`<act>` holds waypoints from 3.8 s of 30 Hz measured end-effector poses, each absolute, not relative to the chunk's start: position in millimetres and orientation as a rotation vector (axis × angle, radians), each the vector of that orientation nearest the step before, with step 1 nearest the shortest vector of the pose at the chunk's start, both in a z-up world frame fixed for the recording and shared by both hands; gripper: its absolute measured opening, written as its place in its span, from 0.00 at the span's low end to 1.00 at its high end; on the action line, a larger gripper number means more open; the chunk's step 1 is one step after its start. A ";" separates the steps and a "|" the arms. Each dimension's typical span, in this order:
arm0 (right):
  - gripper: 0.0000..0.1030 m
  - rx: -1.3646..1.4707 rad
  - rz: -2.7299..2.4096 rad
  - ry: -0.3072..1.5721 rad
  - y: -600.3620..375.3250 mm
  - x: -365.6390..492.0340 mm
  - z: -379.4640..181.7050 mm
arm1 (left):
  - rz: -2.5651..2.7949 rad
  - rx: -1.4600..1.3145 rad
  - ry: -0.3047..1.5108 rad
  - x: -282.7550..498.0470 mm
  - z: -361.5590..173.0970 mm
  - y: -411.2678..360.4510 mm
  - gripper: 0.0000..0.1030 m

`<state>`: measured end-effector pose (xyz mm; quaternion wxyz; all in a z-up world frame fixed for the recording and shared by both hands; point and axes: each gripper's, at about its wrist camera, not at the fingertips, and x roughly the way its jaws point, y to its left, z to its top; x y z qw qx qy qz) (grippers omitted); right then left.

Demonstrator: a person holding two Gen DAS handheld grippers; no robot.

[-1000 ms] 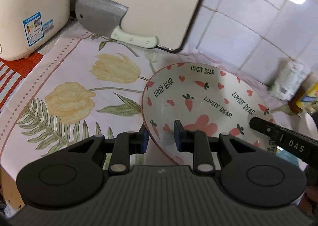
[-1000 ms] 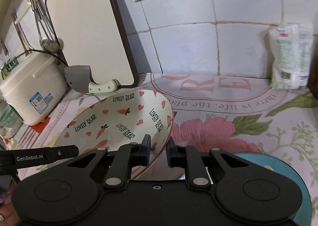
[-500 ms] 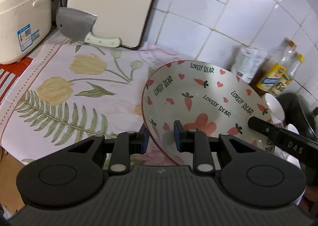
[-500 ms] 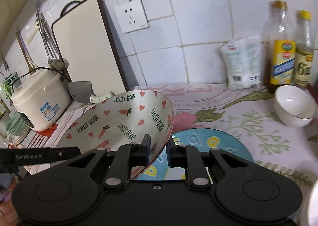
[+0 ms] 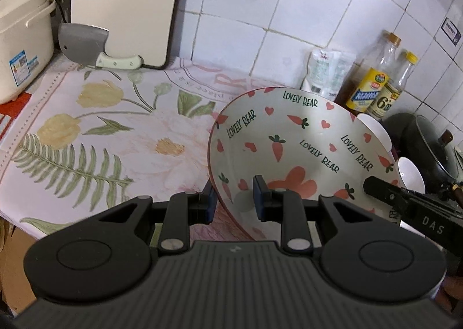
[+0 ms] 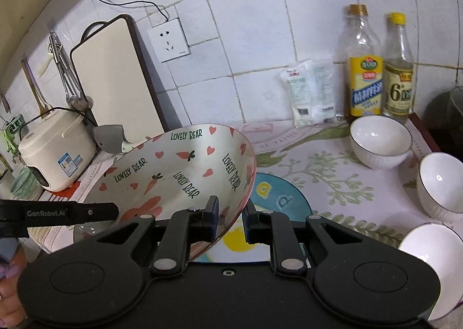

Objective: Organize plates and bowls
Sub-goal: 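Lift the bunny bowl with both grippers and carry it over the plate stack, then lower the bunny bowl onto the blue plate and open both grippers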

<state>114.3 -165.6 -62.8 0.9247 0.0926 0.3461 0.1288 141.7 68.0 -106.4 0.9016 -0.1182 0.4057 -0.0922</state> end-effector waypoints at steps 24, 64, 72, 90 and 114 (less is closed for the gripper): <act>0.21 0.223 0.239 0.844 -192.3 111.9 -115.9 | -0.159 -0.223 0.985 149.5 -155.5 35.9 0.23; 0.24 0.177 0.145 0.897 -189.1 121.6 -135.5 | -0.162 -0.203 1.071 168.6 -174.0 21.4 0.25; 0.24 0.198 0.144 0.893 -191.1 122.1 -137.4 | -0.186 -0.205 1.078 151.6 -169.8 18.2 0.23; 0.32 0.135 0.092 0.837 -187.0 140.0 -149.1 | -0.085 -0.251 1.118 172.7 -178.8 14.2 0.21; 0.45 0.020 0.255 0.642 -230.8 71.5 -73.2 | -0.218 -0.127 0.959 127.6 -104.5 -2.8 0.31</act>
